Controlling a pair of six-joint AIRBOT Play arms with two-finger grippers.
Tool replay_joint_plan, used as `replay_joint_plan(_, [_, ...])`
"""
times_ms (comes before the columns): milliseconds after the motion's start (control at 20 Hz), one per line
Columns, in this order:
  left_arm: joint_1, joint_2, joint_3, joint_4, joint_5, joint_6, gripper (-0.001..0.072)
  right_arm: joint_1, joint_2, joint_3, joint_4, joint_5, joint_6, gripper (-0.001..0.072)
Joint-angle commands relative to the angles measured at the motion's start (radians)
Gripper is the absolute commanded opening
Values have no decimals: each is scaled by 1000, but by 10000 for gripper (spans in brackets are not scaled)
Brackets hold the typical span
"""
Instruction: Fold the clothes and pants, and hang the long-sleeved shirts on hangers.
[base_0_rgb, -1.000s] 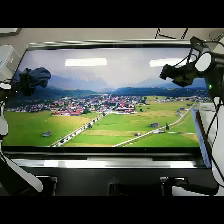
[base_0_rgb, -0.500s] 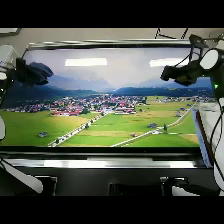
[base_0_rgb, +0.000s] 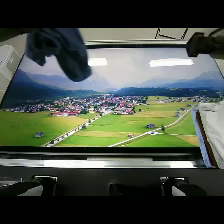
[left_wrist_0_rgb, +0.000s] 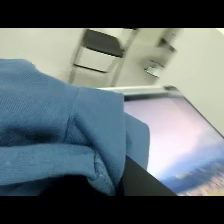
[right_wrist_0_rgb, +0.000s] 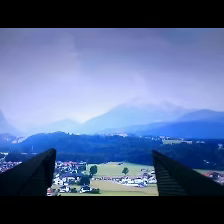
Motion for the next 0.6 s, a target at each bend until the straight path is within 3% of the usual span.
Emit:
replay_joint_plan(0, [-208, 106, 0, 166, -68, -146, 22, 1, 88, 9, -56, -5, -6, 673])
replay_joint_plan(150, [-346, 91, -93, 404, -85, -388, 22, 1, 116, 9, -71, 16, -6, 673])
replay_joint_plan(250, [-397, 84, -282, 461, -80, -532, 22, 1, 107, 9, -66, 103, 0, 672])
replay_joint_plan(450, [-467, 54, -803, 421, 85, -767, 22, 1, 16, -19, -57, 389, 20, 672])
replay_joint_plan(550, [-460, 23, -968, 277, 146, -791, 25, 1, -50, -74, -19, 473, 20, 672])
